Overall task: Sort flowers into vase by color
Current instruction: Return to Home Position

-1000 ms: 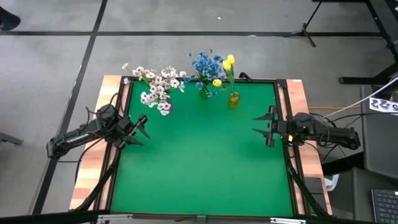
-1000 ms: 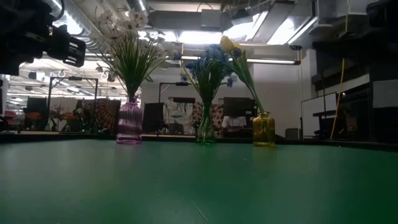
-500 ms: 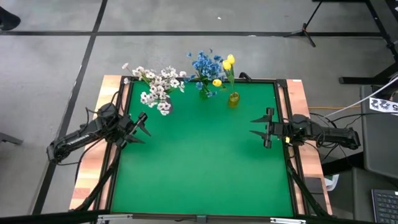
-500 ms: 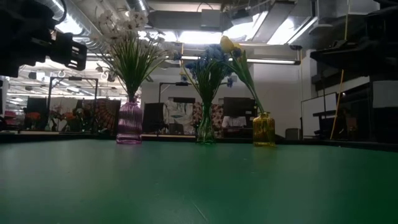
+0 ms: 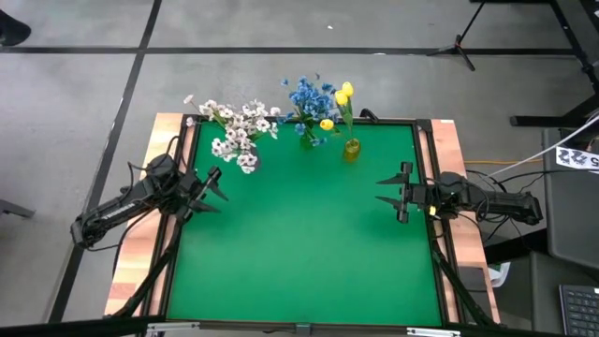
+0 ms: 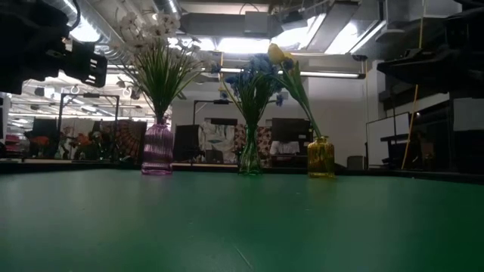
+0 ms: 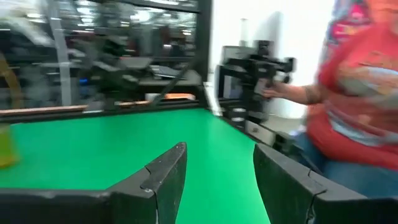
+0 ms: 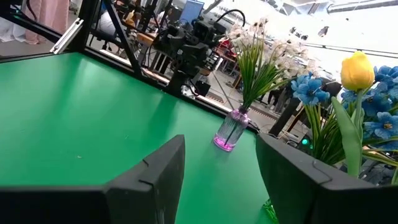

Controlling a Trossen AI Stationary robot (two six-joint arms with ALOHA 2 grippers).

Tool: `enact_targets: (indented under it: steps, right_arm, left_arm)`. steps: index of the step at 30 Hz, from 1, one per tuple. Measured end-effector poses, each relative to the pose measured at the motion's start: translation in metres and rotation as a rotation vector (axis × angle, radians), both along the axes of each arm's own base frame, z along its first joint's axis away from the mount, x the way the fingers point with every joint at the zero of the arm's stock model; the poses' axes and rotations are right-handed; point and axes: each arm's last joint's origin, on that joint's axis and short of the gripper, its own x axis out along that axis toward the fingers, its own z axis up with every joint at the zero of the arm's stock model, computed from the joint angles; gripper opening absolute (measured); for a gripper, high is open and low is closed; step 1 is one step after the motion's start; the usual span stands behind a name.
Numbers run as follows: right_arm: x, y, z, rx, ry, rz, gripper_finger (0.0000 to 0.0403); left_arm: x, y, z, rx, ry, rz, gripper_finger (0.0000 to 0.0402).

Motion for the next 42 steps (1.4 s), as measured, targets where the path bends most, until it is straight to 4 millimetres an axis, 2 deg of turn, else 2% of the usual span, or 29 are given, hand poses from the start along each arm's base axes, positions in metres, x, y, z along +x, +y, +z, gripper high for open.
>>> enact_targets:
  steps: [5, 7, 21, 42]
  right_arm:
    - [0.0, 0.0, -0.0001, 0.0, 0.001, 0.0, 0.0198]
    - [0.0, 0.0, -0.0003, 0.0, 0.001, 0.0, 0.0198]
    - [0.0001, 0.0, -0.0003, -0.004, 0.001, 0.0, 0.0198]
    - [0.0001, 0.0, -0.0001, -0.004, -0.002, 0.0, 0.0198]
  left_arm:
    - [0.0018, 0.0053, 0.0017, -0.074, 0.005, 0.194, 0.0182]
    - [0.0022, 0.0057, 0.0019, -0.074, 0.001, 0.217, 0.0182]
    - [0.0039, 0.0, 0.0021, 0.0, -0.026, 0.16, 0.0182]
    - [0.004, 0.0001, 0.0022, -0.026, -0.018, 0.16, 0.0182]
